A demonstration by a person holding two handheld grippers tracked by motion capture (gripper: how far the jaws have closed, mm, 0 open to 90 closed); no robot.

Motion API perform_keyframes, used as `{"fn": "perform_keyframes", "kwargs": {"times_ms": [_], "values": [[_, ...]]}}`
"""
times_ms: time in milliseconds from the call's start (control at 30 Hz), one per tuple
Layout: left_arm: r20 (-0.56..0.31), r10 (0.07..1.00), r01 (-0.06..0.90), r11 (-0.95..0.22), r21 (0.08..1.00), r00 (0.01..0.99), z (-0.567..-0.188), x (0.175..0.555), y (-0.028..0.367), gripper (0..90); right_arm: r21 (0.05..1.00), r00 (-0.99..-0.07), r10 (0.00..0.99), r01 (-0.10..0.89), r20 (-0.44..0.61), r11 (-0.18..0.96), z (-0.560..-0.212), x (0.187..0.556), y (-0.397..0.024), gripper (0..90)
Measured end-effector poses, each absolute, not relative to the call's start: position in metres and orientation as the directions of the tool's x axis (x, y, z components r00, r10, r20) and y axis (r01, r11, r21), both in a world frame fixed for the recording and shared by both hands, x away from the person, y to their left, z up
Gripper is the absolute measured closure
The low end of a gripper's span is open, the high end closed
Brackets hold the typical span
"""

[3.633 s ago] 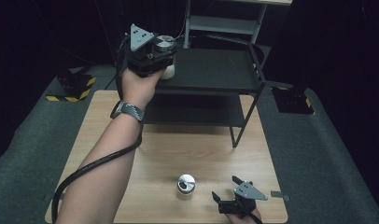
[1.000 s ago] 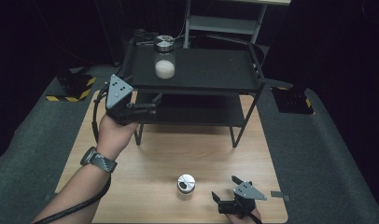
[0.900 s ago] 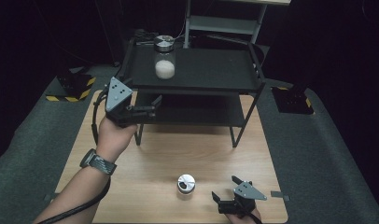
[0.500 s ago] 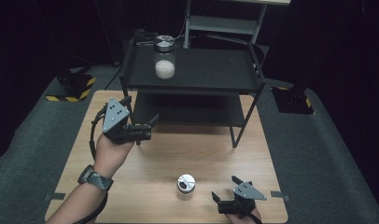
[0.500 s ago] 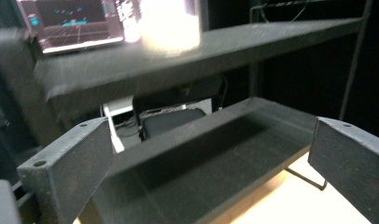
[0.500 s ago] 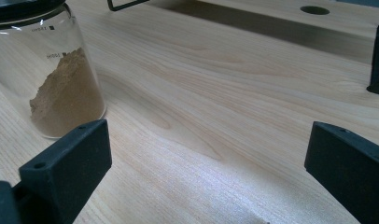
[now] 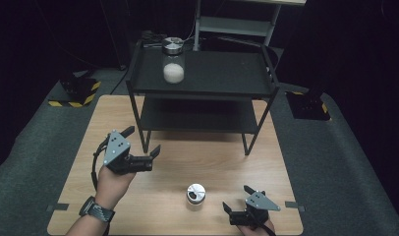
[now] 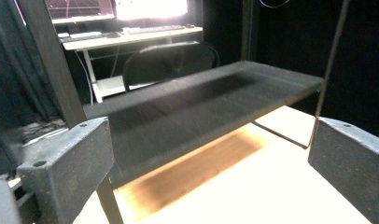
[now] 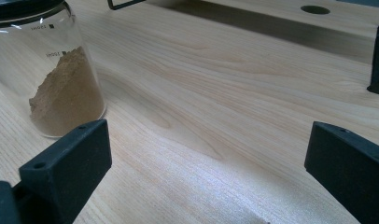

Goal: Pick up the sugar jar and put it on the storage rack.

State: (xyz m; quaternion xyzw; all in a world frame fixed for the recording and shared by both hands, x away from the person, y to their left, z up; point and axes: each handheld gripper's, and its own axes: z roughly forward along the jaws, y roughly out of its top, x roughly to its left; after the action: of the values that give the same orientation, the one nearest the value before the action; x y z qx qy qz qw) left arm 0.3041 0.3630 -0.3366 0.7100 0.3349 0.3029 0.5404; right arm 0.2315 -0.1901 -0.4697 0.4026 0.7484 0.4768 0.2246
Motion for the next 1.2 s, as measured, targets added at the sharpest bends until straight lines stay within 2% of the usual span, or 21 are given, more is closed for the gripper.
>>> {"fn": "perform_keyframes", "kwargs": {"times_ms": [467, 633, 900, 1200], "values": [[0.076, 0.797, 0.209, -0.247, 0.946, 0.6, -0.405, 0.268, 0.379, 0.4, 0.895, -0.577, 0.816, 0.383, 0.04, 0.227, -0.47, 0.231, -0.189, 0.3], [0.045, 0.805, 0.263, -0.246, 0.933, 0.591, -0.429, 0.26, 0.394, 0.3, 0.894, -0.567, 0.823, 0.385, 0.032, 0.23, -0.469, 0.23, -0.187, 0.3], [0.048, 0.81, 0.286, -0.26, 0.922, 0.584, -0.45, 0.251, 0.403, 0.3, 0.892, -0.544, 0.839, 0.392, 0.027, 0.226, -0.469, 0.228, -0.182, 0.3], [0.064, 0.8, 0.315, -0.307, 0.898, 0.596, -0.453, 0.251, 0.405, 0.4, 0.891, -0.526, 0.851, 0.386, -0.001, 0.24, -0.468, 0.223, -0.176, 0.3]]}}
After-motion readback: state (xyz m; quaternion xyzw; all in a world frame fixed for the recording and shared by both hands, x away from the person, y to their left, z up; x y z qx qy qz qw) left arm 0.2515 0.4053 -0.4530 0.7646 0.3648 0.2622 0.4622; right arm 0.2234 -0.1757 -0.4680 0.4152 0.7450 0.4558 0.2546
